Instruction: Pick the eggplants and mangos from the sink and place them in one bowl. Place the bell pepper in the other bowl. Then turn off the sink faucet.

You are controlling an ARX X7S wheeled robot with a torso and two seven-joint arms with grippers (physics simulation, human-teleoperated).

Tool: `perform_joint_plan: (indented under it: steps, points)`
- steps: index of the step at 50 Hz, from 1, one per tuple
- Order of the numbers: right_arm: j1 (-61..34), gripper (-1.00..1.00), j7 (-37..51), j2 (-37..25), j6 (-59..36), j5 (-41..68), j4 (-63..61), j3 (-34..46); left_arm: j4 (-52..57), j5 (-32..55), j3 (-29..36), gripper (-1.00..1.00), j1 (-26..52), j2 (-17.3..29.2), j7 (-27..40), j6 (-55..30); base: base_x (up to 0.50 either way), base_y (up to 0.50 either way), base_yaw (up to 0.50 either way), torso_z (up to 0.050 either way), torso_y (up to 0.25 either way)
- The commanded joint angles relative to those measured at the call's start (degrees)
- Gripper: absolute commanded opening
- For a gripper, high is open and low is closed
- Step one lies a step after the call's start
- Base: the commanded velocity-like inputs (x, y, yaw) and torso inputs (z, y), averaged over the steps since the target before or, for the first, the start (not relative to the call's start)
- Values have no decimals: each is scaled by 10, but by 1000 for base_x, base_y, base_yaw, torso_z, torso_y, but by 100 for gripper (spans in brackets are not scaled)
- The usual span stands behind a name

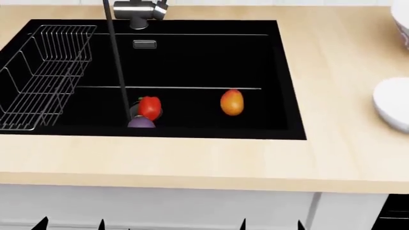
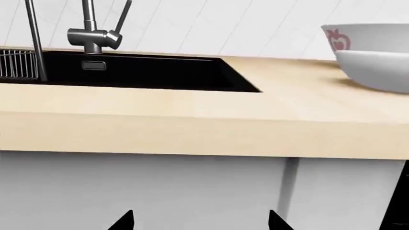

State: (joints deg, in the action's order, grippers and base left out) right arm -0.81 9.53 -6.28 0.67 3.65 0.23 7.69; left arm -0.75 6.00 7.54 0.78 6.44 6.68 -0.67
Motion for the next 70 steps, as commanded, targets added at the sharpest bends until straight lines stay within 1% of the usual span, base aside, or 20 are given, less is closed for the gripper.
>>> perform_joint_plan:
  steps: [1,33,40,41,42,47,48,51,52,56,57,59,60,61,64,65,66,67,69,70]
  points:
    - [0,100,11,-5,-3,5,-2,5,1,9,5,100,-1,6,4,15,0,0,0,50,0]
    - [-3,100,27,-17,-2,18,2,20,-4,20,21,100,1,16,17,26,0,0,0,50,0]
    - [-2,100,30,-20,-1,21,1,23,6,13,25,100,-2,21,28,17,0,0,0,4,0]
    - [-2,100,-38,29,-12,-5,12,-30,-6,-26,-38,100,5,-31,-27,9,0,0,0,0,0]
    - [6,100,-62,58,-5,-57,-1,-69,7,-58,-70,100,-8,-57,-64,9,0,0,0,0,0]
    - [2,100,-45,44,-14,-62,-5,-47,25,-35,-63,100,-17,-44,-57,1,0,0,0,0,0]
    - [0,100,-43,42,-19,-64,-8,-44,37,-8,-67,100,-10,-51,-58,-23,0,0,0,0,0]
    - [-10,100,-40,38,-63,-59,-65,-42,119,2,-69,100,-5,-37,-46,-95,0,0,0,0,0]
    - [-13,100,-39,37,-74,-58,-75,-41,124,3,-65,100,3,-40,-40,-106,0,0,0,0,0]
    - [-61,100,-46,21,-205,-66,-191,-47,224,8,-49,100,44,-25,-34,-211,0,0,0,0,0]
    - [-93,100,-55,16,-262,-64,-229,-47,253,11,-39,100,69,-21,-37,-249,0,0,0,0,0]
    - [-140,100,-66,4,-328,-69,-255,-39,271,21,-38,100,108,-23,-32,-302,0,0,0,0,0]
    - [-159,100,-69,0,-349,-71,-261,-38,277,23,-39,100,121,-17,-33,-320,0,0,0,0,0]
    - [-199,100,-80,-2,-393,-62,-273,-42,282,19,-34,100,161,-6,-33,-364,0,0,0,0,0]
    - [-271,100,-99,-11,-470,-49,-279,-49,289,42,-35,100,235,1,-42,-459,0,0,0,0,0]
    - [-328,100,-110,-21,-556,-46,-261,-52,290,76,-51,100,298,-3,-51,-545,0,0,0,0,0]
    - [-342,100,-119,-22,-558,-36,-259,-59,289,58,-28,100,314,10,-46,-560,0,0,0,0,0]
    - [-373,100,-125,-16,-580,-21,-258,-84,280,74,-43,100,348,6,-51,-608,0,0,0,0,0]
    - [-428,100,-132,-35,-606,-25,-243,-71,211,79,-63,100,404,-5,-44,-637,0,0,0,0,0]
    - [-440,100,-136,-38,-612,-23,-231,-69,195,76,-52,100,412,0,-50,-626,0,0,0,0,0]
